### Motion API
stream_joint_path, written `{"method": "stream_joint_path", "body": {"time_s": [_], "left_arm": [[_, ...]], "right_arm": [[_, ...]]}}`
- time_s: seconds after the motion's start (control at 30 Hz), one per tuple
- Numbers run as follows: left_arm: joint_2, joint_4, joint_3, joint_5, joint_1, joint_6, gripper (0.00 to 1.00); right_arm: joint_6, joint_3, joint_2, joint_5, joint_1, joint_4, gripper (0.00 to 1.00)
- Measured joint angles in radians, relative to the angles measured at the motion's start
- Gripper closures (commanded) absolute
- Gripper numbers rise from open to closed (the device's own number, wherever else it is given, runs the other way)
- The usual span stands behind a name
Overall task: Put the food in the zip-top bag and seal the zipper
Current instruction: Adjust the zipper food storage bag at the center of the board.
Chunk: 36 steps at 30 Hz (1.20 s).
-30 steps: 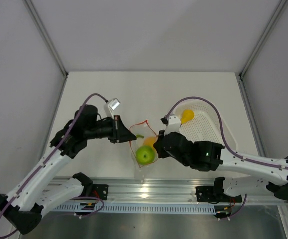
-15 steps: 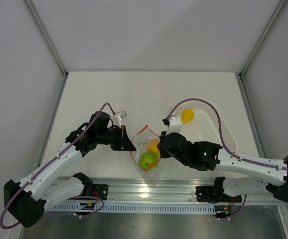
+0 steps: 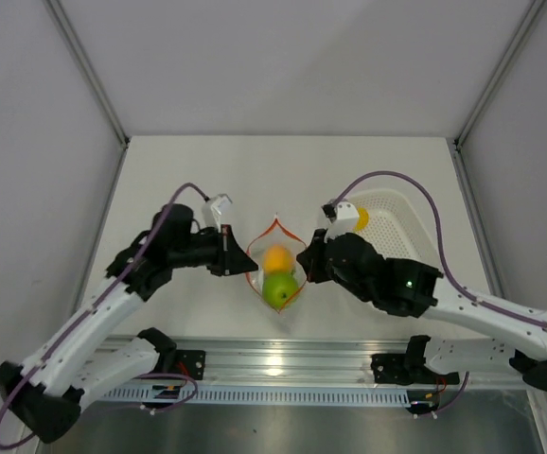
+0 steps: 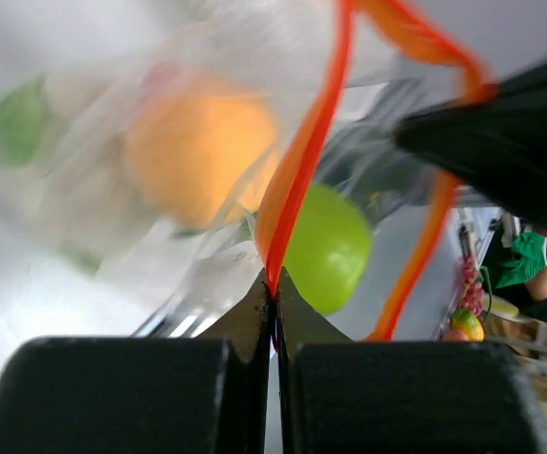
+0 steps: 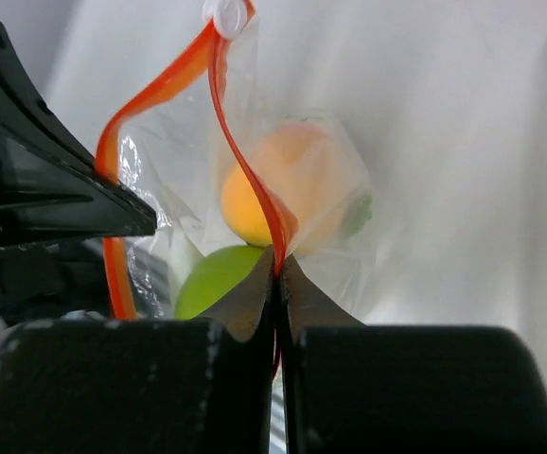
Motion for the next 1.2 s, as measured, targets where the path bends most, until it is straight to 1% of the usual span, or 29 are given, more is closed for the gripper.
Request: {"method": "stream_joint_path", "body": {"time_s": [0.1,0.17,0.23,0.3,0.37,0.43,0.5,0.57,0.67,0.73,0.77,0.8,0.83,0.9,0.93,1.0,1.03,1.07,1.1,1.13,1.17,1.2], "left_arm": [[0.138,-0.014,-0.105,-0.002,0.017,0.000,0.99],[0.184,-0.060,-0.109,-0.002,0.026,0.002,0.99],[0.180,-0.120,-0.044,0.000,0.029,0.002,0.99],[0.156,-0.135,0.077,0.005,0.029,0.006,0.99],[0.116,-0.124,0.191,0.008,0.029,0.007,0.99],[0.057,-0.089,0.243,0.014,0.029,0.008,1.00],[-0.002,-0.058,0.222,0.025,0.029,0.008,0.99],[-0.026,-0.023,0.154,0.037,0.029,0.008,0.99],[0.036,-0.013,0.033,0.045,0.029,0.008,0.99],[0.111,-0.001,-0.040,0.044,0.029,0.006,0.99],[0.140,-0.007,-0.069,0.044,0.029,0.005,0.99],[0.155,-0.014,-0.088,0.043,0.029,0.005,1.00],[0.158,-0.023,-0.093,0.044,0.029,0.005,1.00],[0.148,-0.016,-0.089,0.045,0.029,0.005,0.99],[0.142,-0.009,-0.084,0.047,0.029,0.005,1.00],[0.133,0.002,-0.073,0.050,0.029,0.005,0.99],[0.129,0.005,-0.068,0.051,0.029,0.005,1.00],[0.126,0.010,-0.064,0.051,0.029,0.005,0.99],[0.123,0.012,-0.063,0.051,0.029,0.005,0.99],[0.121,0.014,-0.063,0.052,0.029,0.005,0.99],[0.119,0.014,-0.063,0.052,0.029,0.005,0.99],[0.119,0.015,-0.063,0.052,0.029,0.005,0.99]], "right_arm": [[-0.003,-0.018,0.093,-0.002,-0.041,-0.044,1.00],[-0.014,0.003,0.159,-0.001,-0.051,-0.092,1.00],[-0.033,0.055,0.193,-0.002,-0.048,-0.140,1.00],[-0.057,0.141,0.196,0.000,-0.036,-0.173,1.00],[-0.074,0.221,0.175,0.000,-0.020,-0.157,1.00],[-0.082,0.244,0.126,-0.003,-0.010,-0.114,1.00],[-0.080,0.214,0.061,-0.010,-0.012,-0.061,1.00],[-0.072,0.151,0.021,-0.026,-0.037,-0.033,1.00],[-0.056,0.070,0.029,-0.045,-0.069,-0.021,1.00],[-0.051,0.031,0.085,-0.059,-0.074,-0.022,1.00],[-0.050,0.014,0.116,-0.064,-0.074,-0.026,0.96],[-0.048,0.003,0.141,-0.071,-0.074,-0.033,0.90],[-0.048,0.000,0.161,-0.074,-0.074,-0.040,0.74],[-0.049,0.000,0.175,-0.080,-0.074,-0.039,0.65],[-0.052,0.003,0.176,-0.081,-0.074,-0.041,0.54],[-0.057,0.023,0.176,-0.081,-0.076,-0.051,0.42],[-0.061,0.036,0.175,-0.080,-0.077,-0.055,0.33],[-0.064,0.055,0.173,-0.080,-0.079,-0.058,0.30],[-0.071,0.074,0.168,-0.078,-0.079,-0.058,0.28],[-0.078,0.094,0.160,-0.075,-0.080,-0.063,0.23],[-0.081,0.116,0.149,-0.069,-0.081,-0.070,0.22],[-0.087,0.138,0.135,-0.061,-0.081,-0.079,0.19]]}}
